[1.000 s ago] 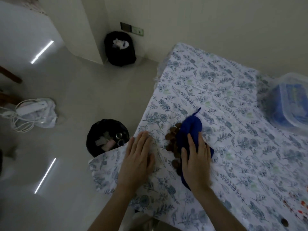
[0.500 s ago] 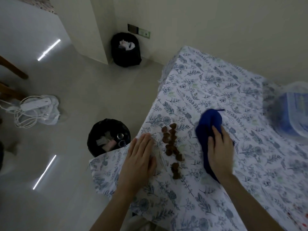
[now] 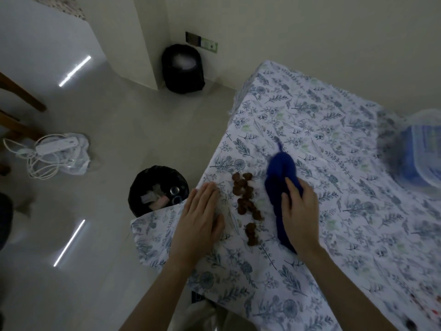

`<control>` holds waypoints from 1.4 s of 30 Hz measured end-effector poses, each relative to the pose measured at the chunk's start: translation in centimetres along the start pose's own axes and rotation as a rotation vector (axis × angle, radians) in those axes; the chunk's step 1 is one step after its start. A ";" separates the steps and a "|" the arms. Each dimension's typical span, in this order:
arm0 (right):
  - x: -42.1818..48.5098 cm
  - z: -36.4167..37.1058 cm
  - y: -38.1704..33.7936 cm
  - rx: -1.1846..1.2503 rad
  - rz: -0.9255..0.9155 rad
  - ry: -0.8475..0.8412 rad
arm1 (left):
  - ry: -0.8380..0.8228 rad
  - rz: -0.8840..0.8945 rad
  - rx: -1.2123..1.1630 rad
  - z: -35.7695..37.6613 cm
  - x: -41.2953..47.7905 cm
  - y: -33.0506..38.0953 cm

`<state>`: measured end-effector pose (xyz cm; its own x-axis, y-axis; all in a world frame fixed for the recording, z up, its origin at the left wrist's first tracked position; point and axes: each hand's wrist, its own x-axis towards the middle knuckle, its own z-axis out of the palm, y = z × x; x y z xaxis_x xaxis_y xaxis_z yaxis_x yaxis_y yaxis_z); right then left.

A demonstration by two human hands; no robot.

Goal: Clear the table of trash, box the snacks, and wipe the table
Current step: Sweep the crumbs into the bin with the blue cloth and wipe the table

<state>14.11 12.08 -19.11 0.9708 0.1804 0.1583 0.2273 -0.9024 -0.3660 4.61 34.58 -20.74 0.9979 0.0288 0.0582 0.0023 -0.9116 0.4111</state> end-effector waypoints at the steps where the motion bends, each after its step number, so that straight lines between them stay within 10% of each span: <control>1: -1.3 -0.7 0.8 -0.005 0.059 0.025 | 0.002 0.004 -0.001 0.0 0.0 0.0; 11: -14.8 -4.5 2.3 -0.053 0.293 -0.093 | -0.001 0.036 0.021 -0.1 -0.2 0.1; 17: -16.7 -5.9 2.4 -0.170 0.017 -0.267 | 0.010 0.040 0.021 -0.2 0.1 0.1; 42: -6.7 2.1 -6.1 -0.131 0.175 -0.084 | 0.039 -0.088 -0.011 0.1 0.1 -0.2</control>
<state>6.35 17.17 -19.85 0.9988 0.0433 0.0243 0.0481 -0.9650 -0.2578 4.70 34.67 -20.94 0.9906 0.1243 0.0568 0.0885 -0.9002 0.4263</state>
